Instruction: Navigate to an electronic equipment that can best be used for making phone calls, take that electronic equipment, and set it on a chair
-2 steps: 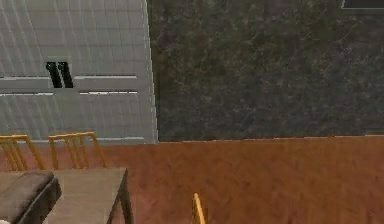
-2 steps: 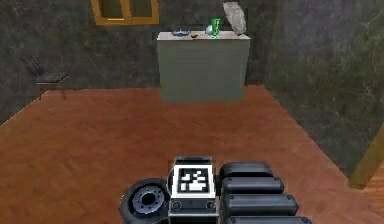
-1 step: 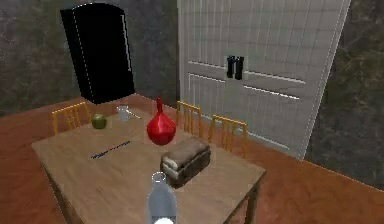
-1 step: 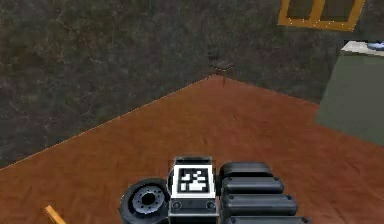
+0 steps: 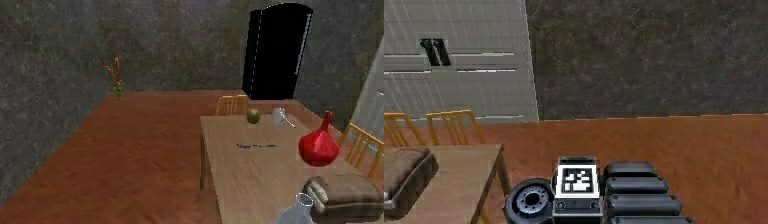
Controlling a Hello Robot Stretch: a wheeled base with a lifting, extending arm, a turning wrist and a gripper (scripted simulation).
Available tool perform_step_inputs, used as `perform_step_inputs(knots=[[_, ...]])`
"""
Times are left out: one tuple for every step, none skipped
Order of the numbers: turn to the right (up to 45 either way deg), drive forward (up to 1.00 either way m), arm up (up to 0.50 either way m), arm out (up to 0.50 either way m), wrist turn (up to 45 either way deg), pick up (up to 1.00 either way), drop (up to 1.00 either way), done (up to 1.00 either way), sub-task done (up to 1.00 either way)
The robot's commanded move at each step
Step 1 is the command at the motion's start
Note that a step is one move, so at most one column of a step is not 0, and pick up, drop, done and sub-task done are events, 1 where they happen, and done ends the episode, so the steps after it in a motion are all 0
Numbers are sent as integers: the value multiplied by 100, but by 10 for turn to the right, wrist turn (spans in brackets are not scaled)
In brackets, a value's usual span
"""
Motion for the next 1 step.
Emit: perform_step_inputs(knots=[[-270, 0, 0, 0, 0, 0, 0, 0, 0]])
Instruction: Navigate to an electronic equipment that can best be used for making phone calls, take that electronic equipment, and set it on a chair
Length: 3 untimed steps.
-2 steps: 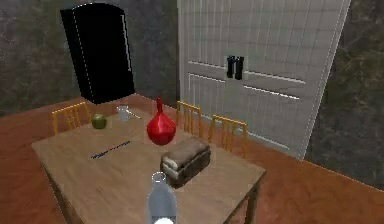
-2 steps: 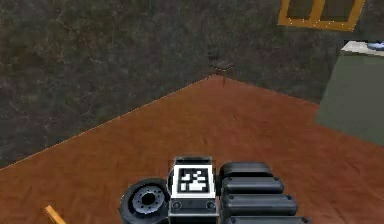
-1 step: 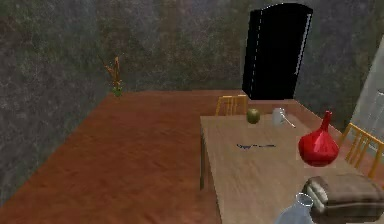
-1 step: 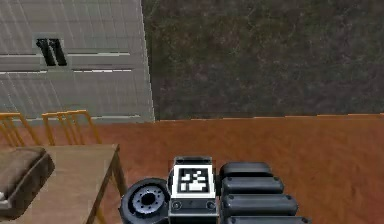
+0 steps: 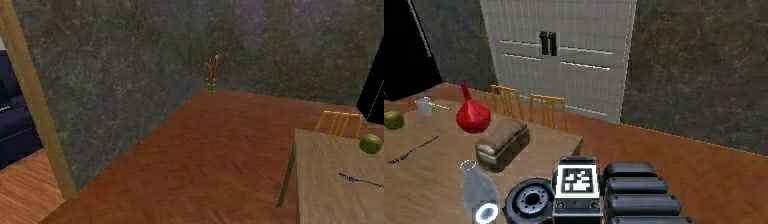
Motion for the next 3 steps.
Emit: perform_step_inputs(knots=[[0, 15, 0, 0, 0, 0, 0, 0, 0], [150, 0, 0, 0, 0, 0, 0, 0, 0], [0, 15, 0, 0, 0, 0, 0, 0, 0]])
